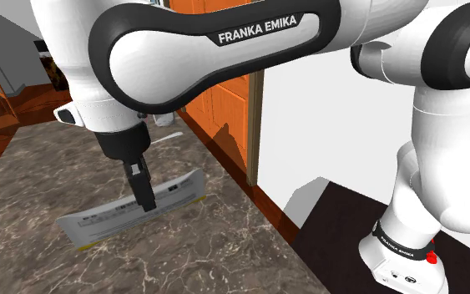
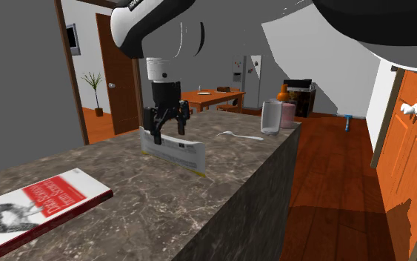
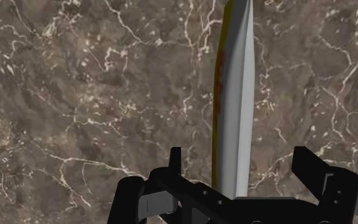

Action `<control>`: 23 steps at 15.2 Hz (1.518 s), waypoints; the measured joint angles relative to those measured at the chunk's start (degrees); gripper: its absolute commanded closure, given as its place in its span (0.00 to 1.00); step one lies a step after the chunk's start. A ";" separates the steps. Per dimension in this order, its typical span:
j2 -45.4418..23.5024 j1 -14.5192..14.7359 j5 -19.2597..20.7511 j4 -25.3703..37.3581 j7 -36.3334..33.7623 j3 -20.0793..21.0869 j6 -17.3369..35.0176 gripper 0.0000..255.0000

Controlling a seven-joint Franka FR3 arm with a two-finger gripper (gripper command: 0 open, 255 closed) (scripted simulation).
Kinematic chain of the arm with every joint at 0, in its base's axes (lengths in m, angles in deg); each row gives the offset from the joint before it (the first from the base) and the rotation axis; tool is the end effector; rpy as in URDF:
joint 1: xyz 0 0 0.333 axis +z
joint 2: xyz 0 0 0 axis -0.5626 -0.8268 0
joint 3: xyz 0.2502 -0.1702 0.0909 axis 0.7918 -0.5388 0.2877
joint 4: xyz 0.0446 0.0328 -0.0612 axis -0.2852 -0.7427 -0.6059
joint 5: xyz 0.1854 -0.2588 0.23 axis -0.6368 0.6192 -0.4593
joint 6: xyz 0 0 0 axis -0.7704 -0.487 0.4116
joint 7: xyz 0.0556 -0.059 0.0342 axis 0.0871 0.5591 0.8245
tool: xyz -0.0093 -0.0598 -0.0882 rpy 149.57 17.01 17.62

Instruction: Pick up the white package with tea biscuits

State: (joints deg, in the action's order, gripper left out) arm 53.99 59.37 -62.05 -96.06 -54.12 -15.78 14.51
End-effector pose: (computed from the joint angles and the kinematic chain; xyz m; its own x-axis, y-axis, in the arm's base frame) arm 0.4711 0.4569 0.5148 0.3550 0.9348 -0.0094 0.9348 -0.3548 0.0129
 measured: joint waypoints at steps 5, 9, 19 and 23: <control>0.00 -0.04 0.01 -0.15 0.04 -0.02 0.21 1.00; 0.01 -0.04 0.00 -0.17 0.04 -0.01 0.22 1.00; -0.74 0.73 0.22 7.00 0.17 0.13 -6.23 1.00; -1.68 1.34 0.58 11.30 0.17 0.16 -9.64 1.00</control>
State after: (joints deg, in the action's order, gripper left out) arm 52.31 60.71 -61.47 -84.77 -53.95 -15.62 4.88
